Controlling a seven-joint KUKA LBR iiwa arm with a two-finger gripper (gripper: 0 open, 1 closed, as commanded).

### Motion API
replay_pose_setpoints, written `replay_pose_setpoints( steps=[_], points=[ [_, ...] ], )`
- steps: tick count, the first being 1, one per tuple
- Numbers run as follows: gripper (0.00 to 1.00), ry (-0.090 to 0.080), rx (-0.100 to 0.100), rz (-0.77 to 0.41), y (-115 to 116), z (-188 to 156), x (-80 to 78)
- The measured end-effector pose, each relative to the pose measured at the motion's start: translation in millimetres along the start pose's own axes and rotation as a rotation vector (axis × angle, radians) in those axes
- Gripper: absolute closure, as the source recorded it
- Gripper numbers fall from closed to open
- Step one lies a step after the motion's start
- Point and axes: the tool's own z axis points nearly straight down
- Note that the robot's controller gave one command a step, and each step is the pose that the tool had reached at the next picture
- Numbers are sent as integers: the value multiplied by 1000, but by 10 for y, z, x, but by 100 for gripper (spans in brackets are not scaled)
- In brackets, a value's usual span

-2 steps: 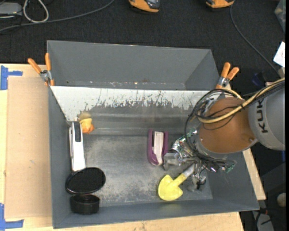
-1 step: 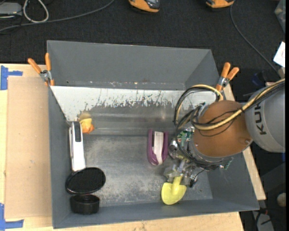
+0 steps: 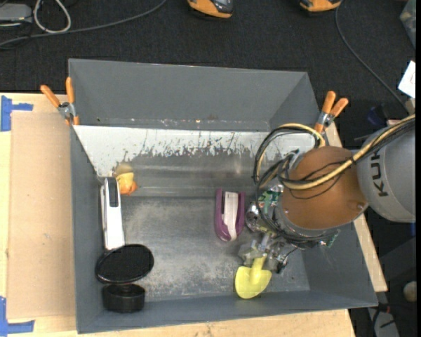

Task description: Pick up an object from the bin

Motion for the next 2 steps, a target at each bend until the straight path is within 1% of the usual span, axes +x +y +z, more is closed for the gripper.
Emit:
replay_pose_setpoints(
  steps=[1, 2],
  points=[
    [100, 2, -6, 2, 25, -208, -1],
    [100, 2, -8, 3, 34, -499, -4]
  ],
)
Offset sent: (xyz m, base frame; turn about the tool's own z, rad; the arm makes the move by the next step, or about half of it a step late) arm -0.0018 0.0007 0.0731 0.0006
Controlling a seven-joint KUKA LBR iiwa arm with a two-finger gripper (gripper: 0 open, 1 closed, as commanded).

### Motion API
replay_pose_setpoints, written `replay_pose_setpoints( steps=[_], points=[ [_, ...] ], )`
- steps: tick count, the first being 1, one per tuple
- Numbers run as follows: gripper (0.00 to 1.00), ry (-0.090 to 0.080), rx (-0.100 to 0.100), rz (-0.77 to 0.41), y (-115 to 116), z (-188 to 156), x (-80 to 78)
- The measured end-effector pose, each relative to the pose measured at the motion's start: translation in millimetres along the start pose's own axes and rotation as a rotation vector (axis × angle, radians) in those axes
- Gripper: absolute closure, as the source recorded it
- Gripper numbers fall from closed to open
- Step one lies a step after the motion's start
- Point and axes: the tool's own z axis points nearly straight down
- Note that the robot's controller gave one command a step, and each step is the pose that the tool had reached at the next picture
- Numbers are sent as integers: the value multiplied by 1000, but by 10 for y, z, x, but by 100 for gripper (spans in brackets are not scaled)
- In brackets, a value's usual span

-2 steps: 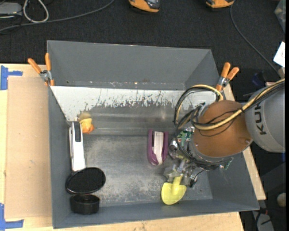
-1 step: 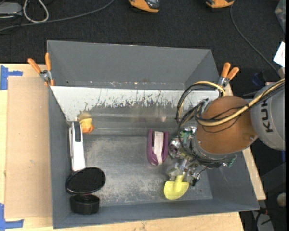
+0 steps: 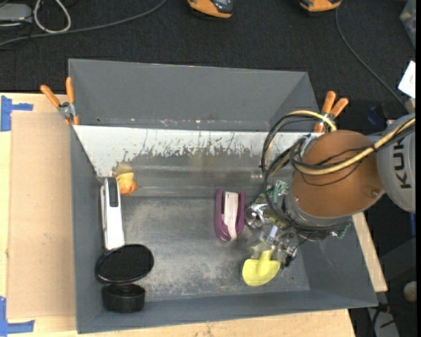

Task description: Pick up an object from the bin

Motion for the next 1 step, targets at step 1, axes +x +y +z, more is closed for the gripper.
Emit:
replay_pose_setpoints(
  steps=[1],
  points=[
    [100, -2, 4, 1, -5, -283, -5]
  ],
)
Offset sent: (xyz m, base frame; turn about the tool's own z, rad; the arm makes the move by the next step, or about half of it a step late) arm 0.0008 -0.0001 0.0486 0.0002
